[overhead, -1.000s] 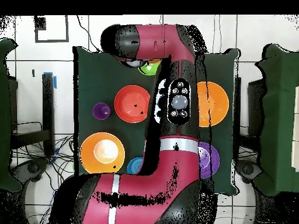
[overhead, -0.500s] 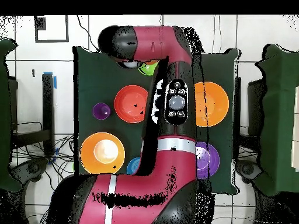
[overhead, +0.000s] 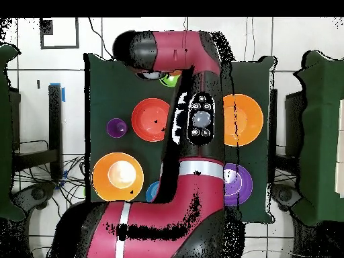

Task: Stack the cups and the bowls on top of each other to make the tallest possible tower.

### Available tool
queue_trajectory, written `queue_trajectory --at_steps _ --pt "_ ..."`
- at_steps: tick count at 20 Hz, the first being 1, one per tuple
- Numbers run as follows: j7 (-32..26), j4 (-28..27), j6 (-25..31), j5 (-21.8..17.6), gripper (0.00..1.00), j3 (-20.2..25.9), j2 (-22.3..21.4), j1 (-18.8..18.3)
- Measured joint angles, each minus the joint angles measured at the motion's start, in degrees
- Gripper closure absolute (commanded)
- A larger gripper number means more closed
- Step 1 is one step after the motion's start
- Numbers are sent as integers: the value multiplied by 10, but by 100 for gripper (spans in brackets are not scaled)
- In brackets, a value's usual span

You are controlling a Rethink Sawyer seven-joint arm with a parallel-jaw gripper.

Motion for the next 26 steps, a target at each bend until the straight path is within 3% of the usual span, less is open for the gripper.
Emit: queue_trajectory --at_steps 14,26 --pt "0 38 -62 5 100 -15 4 2" --pt "4 55 -70 22 100 -31 10 11"
